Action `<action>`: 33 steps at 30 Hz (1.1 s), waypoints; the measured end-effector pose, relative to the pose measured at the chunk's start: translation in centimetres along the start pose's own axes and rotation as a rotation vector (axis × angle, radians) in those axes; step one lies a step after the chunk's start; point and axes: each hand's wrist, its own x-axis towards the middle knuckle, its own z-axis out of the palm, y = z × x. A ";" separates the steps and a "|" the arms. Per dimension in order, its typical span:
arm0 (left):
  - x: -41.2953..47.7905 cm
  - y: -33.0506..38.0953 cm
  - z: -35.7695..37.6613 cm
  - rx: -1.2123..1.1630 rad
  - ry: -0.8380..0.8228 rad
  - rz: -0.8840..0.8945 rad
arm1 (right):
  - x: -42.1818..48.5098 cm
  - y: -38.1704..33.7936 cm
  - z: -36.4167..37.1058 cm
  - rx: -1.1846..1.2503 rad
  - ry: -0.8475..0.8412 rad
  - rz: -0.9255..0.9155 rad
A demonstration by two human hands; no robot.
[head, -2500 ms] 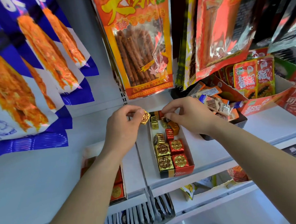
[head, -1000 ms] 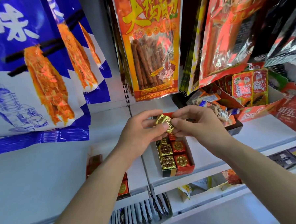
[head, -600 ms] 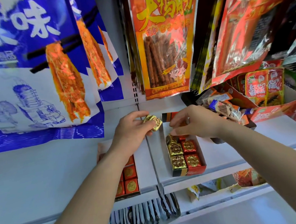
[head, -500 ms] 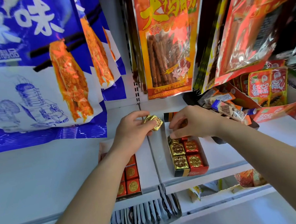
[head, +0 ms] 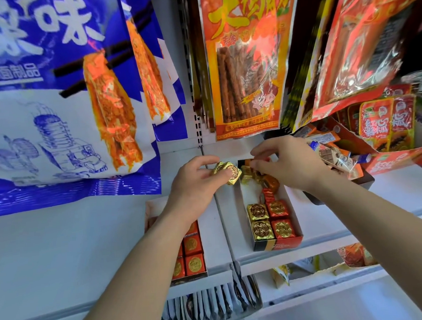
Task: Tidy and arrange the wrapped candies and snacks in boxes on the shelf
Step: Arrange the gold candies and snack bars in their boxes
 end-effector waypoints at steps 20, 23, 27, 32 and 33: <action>0.6 -1.7 2.1 0.297 -0.079 0.143 | -2.0 0.4 -0.9 0.365 -0.338 0.051; 0.9 -2.1 2.5 0.331 -0.119 0.122 | -1.7 0.2 -0.7 0.203 -0.414 -0.006; 0.9 -2.1 2.5 0.280 -0.141 0.088 | -1.2 -0.3 -0.8 -0.042 -0.435 -0.104; 0.5 -1.8 2.5 0.314 -0.159 0.108 | -1.0 -0.7 -0.6 -0.282 -0.468 -0.154; 0.5 -1.8 2.4 0.312 -0.160 0.110 | -1.1 -0.7 -0.4 -0.290 -0.442 -0.170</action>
